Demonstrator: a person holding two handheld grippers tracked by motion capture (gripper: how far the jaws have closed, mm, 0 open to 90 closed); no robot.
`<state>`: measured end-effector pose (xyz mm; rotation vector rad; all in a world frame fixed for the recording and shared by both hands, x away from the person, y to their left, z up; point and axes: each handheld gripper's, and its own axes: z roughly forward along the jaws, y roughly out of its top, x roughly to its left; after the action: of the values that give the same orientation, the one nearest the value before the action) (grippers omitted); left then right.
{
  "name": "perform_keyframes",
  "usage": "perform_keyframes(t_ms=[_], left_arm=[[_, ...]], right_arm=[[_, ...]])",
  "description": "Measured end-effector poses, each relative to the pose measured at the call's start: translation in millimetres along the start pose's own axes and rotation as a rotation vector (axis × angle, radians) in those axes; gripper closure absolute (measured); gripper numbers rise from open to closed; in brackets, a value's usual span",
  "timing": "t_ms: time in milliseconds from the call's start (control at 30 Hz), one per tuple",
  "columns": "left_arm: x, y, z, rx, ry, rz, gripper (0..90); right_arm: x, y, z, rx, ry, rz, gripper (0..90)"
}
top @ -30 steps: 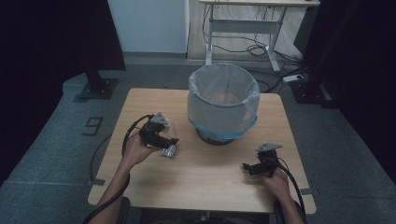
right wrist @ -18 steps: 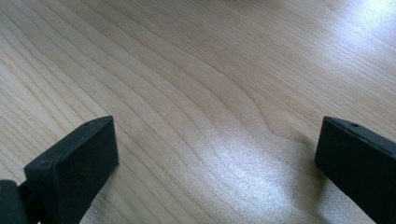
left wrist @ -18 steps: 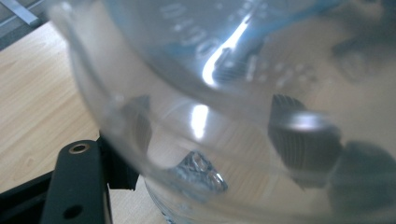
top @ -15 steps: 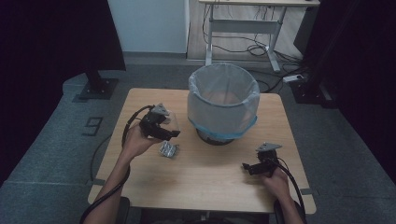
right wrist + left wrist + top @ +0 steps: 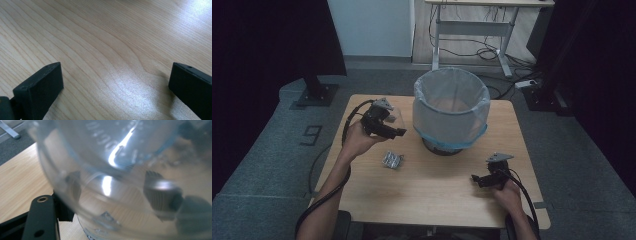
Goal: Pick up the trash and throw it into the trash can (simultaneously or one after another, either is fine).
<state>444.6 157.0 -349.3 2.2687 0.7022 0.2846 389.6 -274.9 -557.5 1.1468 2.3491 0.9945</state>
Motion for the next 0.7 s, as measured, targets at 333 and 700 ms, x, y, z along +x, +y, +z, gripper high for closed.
perform_keyframes(t_ms=[333, 700], left_arm=[[1.7, 23.4, -9.4, -0.005, 0.000, 0.009, 31.4], [5.9, 43.8, -20.7, -0.013, 0.004, 0.006, 31.7]], right_arm=[[0.1, 0.0, 0.0, 0.001, 0.001, 0.001, 0.0], [0.1, 0.0, 0.0, 0.001, 0.000, 0.002, 0.0]])
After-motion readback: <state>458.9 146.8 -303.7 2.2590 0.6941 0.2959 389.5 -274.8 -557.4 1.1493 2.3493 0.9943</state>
